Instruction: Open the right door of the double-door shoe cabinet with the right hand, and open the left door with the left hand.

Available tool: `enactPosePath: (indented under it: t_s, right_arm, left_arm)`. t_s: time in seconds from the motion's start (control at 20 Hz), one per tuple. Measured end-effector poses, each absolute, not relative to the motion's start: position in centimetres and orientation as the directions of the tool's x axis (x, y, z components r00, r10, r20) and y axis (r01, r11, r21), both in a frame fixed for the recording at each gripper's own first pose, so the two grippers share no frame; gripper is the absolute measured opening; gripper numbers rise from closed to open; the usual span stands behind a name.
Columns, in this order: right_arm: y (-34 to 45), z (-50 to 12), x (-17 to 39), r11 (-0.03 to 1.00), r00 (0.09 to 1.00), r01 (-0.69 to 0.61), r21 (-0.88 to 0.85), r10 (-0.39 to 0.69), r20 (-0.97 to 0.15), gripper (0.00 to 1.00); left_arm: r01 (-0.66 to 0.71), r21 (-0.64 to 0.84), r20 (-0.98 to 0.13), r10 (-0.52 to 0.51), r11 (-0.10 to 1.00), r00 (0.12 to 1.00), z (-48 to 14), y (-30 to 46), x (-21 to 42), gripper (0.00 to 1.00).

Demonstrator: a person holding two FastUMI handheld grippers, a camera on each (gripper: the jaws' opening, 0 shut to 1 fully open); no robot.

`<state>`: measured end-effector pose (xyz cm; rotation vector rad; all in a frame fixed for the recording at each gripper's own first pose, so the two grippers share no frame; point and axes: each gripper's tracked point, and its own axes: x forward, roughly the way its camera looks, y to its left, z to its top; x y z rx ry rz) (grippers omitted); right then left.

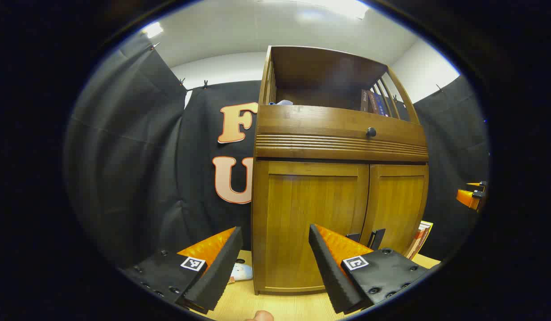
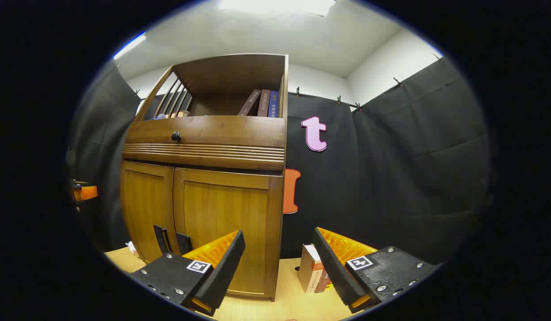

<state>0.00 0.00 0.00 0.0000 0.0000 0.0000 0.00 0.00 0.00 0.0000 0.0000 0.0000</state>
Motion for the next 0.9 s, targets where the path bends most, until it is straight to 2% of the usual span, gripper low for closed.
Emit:
enactPosePath:
  t_s: [0.05,0.3,0.35,0.4,0.65,0.7,0.75,0.8,0.85,0.9]
  right_arm:
    - [0.09,0.04,-0.01,1.0,1.0,-0.001,-0.002,0.001,0.0,0.95]
    - [0.34,-0.32,-0.38,1.0,1.0,-0.007,-0.004,0.007,-0.009,0.95]
    - [0.31,-0.3,-0.38,1.0,1.0,-0.008,-0.005,0.008,-0.01,0.95]
    - [0.25,-0.26,-0.35,1.0,1.0,-0.007,-0.007,0.007,-0.011,1.0]
    - [0.25,-0.09,-0.79,1.0,1.0,-0.015,-0.006,0.015,-0.004,1.0]
    - [0.21,-0.25,-0.84,1.0,1.0,-0.015,-0.007,0.015,-0.004,0.95]
    - [0.12,-0.25,-0.72,1.0,1.0,-0.014,-0.008,0.014,-0.005,1.0]
    - [0.05,-0.35,-0.8,1.0,1.0,-0.013,-0.008,0.013,-0.006,1.0]
    - [0.05,-0.38,-0.88,1.0,1.0,-0.012,-0.008,0.012,-0.007,0.95]
    - [0.03,-0.47,-0.9,1.0,1.0,-0.011,-0.007,0.011,-0.007,1.0]
  left_arm:
    - [0.001,0.0,0.003,-0.001,1.0,1.0,0.13,0.06,-0.03,0.94]
    - [-0.007,-0.005,0.007,0.007,1.0,1.0,-0.02,0.1,-0.16,0.96]
    - [-0.008,-0.008,0.004,0.008,1.0,1.0,-0.09,0.16,-0.09,0.94]
    - [-0.009,-0.014,0.001,0.009,1.0,1.0,-0.16,0.17,-0.14,0.94]
    - [-0.014,-0.019,-0.016,0.014,1.0,1.0,-0.52,0.26,-0.12,0.94]
    - [-0.015,-0.021,-0.017,0.014,1.0,1.0,-0.47,0.26,-0.17,0.94]
    - [-0.014,-0.022,-0.018,0.014,1.0,1.0,-0.49,0.22,-0.16,0.94]
    - [-0.013,-0.021,-0.02,0.013,1.0,1.0,-0.56,0.23,-0.18,0.94]
    - [-0.012,-0.022,-0.021,0.012,1.0,1.0,-0.52,0.23,-0.18,0.94]
    - [-0.011,-0.022,-0.022,0.011,1.0,1.0,-0.5,0.23,-0.2,0.94]
